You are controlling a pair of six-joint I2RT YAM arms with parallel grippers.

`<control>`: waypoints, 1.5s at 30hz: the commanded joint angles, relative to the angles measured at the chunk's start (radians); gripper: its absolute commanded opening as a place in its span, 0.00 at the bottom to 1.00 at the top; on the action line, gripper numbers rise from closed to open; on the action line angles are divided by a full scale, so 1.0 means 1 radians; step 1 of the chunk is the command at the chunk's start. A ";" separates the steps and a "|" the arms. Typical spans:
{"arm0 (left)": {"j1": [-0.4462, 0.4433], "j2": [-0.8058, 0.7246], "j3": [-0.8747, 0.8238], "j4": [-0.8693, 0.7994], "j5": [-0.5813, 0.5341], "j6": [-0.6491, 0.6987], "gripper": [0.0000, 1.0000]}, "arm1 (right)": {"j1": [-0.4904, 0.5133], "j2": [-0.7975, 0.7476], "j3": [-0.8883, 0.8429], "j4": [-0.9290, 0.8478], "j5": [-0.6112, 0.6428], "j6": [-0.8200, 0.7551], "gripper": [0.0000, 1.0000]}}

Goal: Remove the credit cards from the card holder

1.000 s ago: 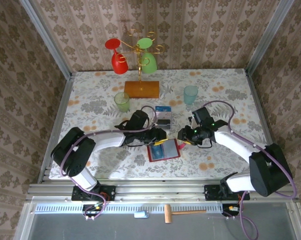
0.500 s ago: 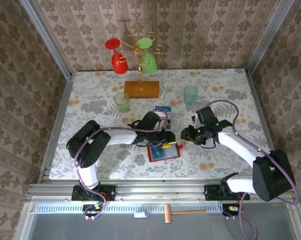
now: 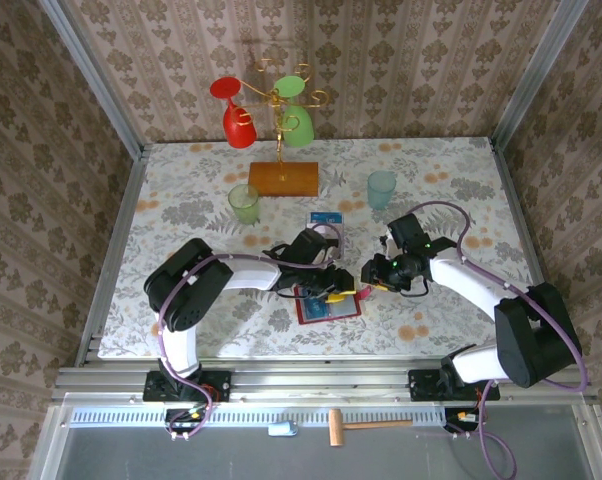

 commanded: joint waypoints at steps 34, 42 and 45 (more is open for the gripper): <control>0.127 -0.387 -0.316 -0.103 -0.132 0.058 0.33 | 0.168 0.164 0.119 0.116 -0.188 0.090 0.32; 0.126 -0.381 -0.378 -0.076 -0.136 0.053 0.24 | 0.238 0.259 0.132 0.169 -0.213 0.118 0.30; 0.128 -0.371 -0.390 -0.066 -0.136 0.053 0.24 | 0.255 0.289 0.134 0.196 -0.234 0.130 0.30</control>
